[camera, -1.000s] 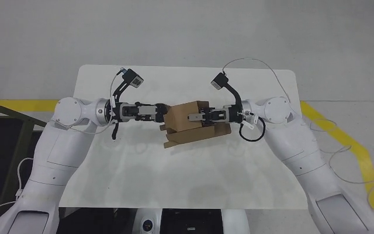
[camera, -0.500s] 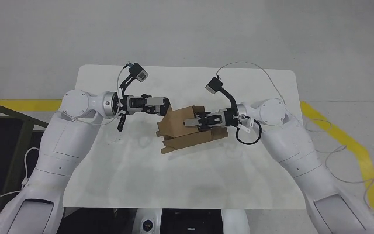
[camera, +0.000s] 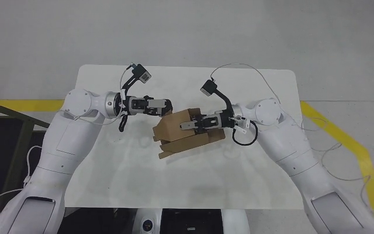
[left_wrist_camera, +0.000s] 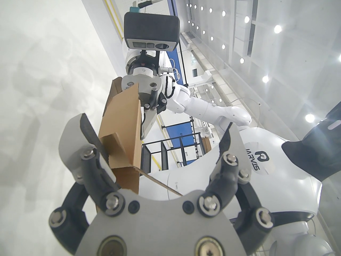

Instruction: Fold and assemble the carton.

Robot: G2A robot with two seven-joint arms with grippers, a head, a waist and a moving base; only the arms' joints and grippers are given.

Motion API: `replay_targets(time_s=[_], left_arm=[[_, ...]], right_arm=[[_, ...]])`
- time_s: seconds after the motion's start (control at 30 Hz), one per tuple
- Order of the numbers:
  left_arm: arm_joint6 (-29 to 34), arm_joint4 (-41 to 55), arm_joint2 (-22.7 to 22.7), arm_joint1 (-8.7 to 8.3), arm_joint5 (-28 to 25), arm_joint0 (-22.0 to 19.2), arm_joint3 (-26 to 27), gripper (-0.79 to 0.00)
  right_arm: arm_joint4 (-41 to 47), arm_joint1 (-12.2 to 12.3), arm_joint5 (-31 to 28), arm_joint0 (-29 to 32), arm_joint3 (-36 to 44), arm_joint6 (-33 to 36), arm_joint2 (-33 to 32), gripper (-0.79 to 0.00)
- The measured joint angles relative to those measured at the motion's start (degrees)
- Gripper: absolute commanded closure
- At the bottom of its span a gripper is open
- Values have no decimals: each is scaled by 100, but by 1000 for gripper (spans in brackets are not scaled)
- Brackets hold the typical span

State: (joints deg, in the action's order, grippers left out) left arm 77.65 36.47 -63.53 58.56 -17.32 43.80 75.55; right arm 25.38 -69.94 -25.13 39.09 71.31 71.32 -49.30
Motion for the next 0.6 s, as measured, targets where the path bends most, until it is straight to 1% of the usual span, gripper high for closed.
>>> replay_targets(time_s=[0.37, 0.47, 0.6], left_arm=[[49, 30, 201, 88, -41, -196, -168, -785], [-82, -48, 154, 86, -57, -198, -226, -785], [-48, -69, -11, 45, -104, -124, -262, -785]], right_arm=[[-6, -47, -15, -35, -103, -31, 37, 0], [0, -37, -43, -21, -125, -67, -31, 0], [-58, 12, -66, 27, -153, -178, -231, 0]])
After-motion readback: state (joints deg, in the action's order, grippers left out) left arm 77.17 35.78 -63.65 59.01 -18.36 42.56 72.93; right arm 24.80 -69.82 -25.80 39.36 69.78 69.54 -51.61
